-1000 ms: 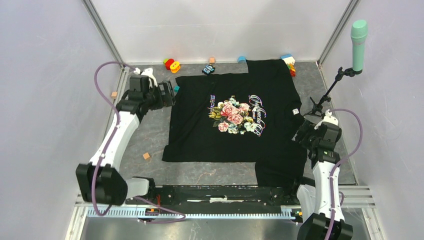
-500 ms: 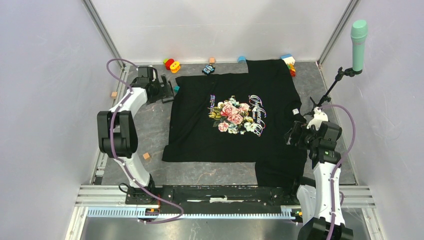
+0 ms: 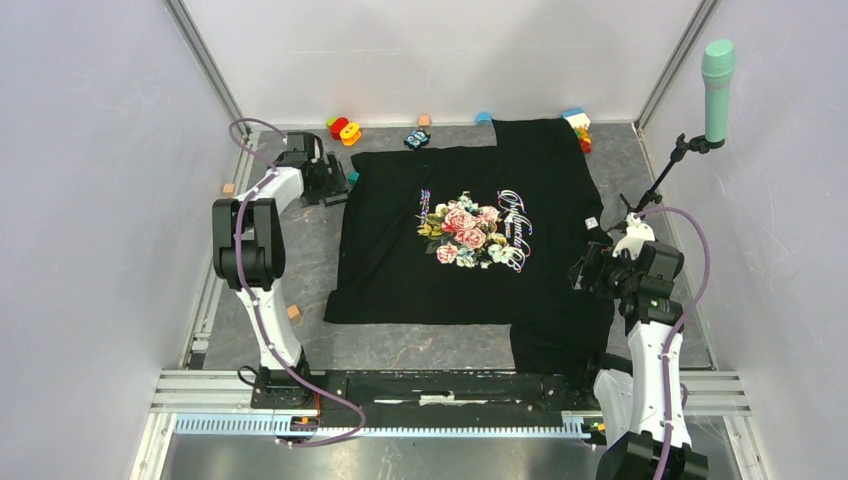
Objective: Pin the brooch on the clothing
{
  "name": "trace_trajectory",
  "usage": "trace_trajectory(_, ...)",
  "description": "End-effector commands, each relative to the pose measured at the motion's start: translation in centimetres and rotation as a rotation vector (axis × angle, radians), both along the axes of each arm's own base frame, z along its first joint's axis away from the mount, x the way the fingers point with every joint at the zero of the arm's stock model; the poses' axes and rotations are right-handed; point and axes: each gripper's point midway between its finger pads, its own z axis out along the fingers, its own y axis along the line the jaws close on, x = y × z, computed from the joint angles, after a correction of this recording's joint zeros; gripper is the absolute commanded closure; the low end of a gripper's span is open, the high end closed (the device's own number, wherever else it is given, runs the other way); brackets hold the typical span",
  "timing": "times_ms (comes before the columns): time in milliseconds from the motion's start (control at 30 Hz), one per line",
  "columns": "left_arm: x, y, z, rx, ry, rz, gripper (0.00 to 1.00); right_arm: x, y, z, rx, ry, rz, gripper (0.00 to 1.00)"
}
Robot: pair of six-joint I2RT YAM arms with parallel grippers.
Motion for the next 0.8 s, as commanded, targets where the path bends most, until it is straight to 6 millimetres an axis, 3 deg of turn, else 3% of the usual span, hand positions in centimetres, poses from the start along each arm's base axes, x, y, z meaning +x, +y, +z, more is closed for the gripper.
trace_trajectory(0,2.3,0.6,1.5,0.041,-0.063,-0.014,0.14,0.8,0.3,1.4,0.012,-0.040,0.017,0.17)
trace_trajectory(500,3.6,1.2,-0.8,0.083,-0.011,-0.019,0.27,1.1,0.0,2.5,-0.004,-0.046,0.006,0.17)
trace_trajectory(767,4.0,2.2,-1.5,0.102,0.005,-0.012,0.27,1.0,-0.1,2.7,-0.005,-0.045,-0.010,0.26)
